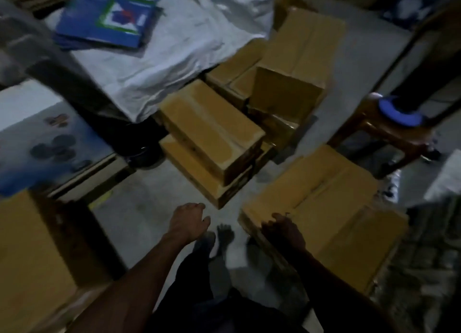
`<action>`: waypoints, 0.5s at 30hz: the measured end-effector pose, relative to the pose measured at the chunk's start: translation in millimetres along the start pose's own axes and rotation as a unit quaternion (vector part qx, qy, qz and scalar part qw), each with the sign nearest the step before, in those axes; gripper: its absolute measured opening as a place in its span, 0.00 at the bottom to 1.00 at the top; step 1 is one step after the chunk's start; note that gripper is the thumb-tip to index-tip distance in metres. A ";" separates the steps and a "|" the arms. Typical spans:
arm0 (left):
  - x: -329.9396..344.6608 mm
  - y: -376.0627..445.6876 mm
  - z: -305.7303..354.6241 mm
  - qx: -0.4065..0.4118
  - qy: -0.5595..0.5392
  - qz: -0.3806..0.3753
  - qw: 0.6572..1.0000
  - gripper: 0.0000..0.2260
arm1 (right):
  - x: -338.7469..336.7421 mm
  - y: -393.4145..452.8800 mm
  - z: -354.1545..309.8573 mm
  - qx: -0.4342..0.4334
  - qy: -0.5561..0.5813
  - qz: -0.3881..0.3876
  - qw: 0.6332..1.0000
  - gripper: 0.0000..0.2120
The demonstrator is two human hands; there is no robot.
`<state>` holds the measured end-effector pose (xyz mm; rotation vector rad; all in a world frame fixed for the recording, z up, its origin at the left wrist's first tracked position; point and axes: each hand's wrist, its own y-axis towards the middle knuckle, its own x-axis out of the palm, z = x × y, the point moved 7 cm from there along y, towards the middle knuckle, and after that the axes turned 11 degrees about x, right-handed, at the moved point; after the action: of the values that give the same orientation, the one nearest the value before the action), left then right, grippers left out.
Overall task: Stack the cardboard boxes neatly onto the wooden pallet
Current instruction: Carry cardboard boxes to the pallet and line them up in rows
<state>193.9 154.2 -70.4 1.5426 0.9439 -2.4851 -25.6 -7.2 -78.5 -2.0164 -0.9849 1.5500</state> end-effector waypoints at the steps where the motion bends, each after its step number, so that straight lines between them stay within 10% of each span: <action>1: -3.6 23.3 6.9 0.026 0.007 -0.010 1.000 0.31 | -5.4 -0.6 9.1 0.027 0.015 0.008 1.000 0.27; 8: -36.6 141.7 78.9 0.236 0.056 -0.070 0.968 0.12 | -35.1 -0.9 48.4 0.176 0.121 0.090 0.973 0.21; 15: -30.6 211.5 133.6 0.311 0.105 -0.148 0.933 0.20 | -51.0 -5.6 86.1 0.301 0.262 0.146 0.905 0.27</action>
<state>180.3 -95.5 -101.4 1.9949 0.4350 -3.0861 -115.7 -49.4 -66.5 -1.9853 0.0187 1.1303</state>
